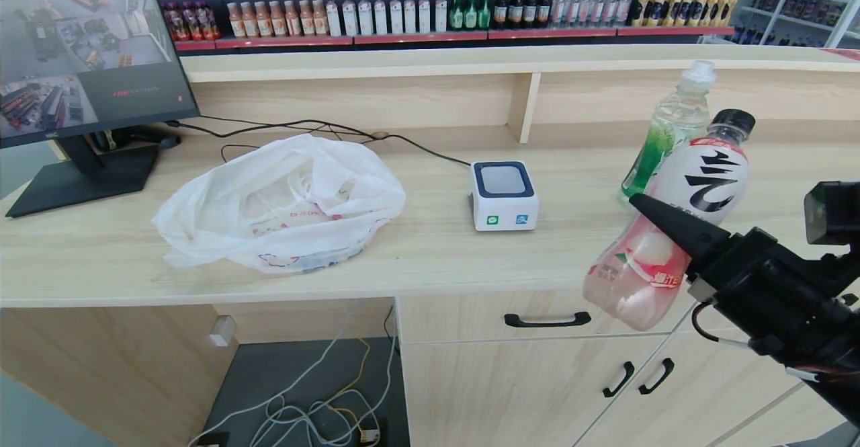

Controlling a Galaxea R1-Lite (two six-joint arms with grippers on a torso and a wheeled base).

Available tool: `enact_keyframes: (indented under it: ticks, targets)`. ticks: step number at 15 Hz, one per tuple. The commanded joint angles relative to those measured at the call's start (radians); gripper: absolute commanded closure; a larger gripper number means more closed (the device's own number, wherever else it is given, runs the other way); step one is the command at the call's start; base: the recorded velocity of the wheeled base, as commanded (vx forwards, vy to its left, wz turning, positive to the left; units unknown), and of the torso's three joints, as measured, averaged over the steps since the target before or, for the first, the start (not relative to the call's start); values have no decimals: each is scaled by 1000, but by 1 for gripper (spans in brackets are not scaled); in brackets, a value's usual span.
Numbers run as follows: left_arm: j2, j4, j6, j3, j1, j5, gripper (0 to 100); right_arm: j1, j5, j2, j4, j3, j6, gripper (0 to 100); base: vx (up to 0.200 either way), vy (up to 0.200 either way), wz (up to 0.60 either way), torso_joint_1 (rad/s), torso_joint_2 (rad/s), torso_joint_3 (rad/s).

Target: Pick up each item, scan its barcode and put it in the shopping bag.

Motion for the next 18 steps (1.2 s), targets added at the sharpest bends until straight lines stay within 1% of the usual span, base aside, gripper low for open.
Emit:
enact_keyframes:
  ticks: [1, 2, 3, 4, 7, 10, 11, 12, 13, 15, 16, 18]
  targets:
    - [0, 0, 0, 0, 0, 0, 0, 16, 0, -45, -1, 12, 122, 100, 0, 0, 0, 0, 0, 0]
    - [0, 0, 0, 0, 0, 0, 0, 16, 0, -45, -1, 12, 122, 100, 0, 0, 0, 0, 0, 0]
    - [0, 0, 0, 0, 0, 0, 0, 40, 0, -64, -1, 67, 258, 100, 0, 0, 0, 0, 0, 0]
    - [0, 0, 0, 0, 0, 0, 0, 49, 0, -76, -1, 97, 336, 100, 0, 0, 0, 0, 0, 0]
    - [0, 0, 0, 0, 0, 0, 0, 86, 0, -149, -1, 170, 487, 100, 0, 0, 0, 0, 0, 0]
    - [0, 0, 0, 0, 0, 0, 0, 229, 2, -209, -1, 228, 577, 100, 0, 0, 0, 0, 0, 0]
    - [0, 0, 0, 0, 0, 0, 0, 256, 2, -209, -1, 232, 600, 100, 0, 0, 0, 0, 0, 0]
    - [0, 0, 0, 0, 0, 0, 0, 289, 2, -203, -1, 221, 671, 100, 0, 0, 0, 0, 0, 0]
    - [0, 0, 0, 0, 0, 0, 0, 295, 2, -192, -1, 199, 744, 100, 0, 0, 0, 0, 0, 0]
    - [0, 0, 0, 0, 0, 0, 0, 296, 2, -149, -1, 158, 839, 100, 0, 0, 0, 0, 0, 0]
    - [0, 0, 0, 0, 0, 0, 0, 304, 2, -136, -1, 143, 870, 100, 0, 0, 0, 0, 0, 0]
    - [0, 0, 0, 0, 0, 0, 0, 345, 0, -123, -1, 135, 889, 100, 0, 0, 0, 0, 0, 0]
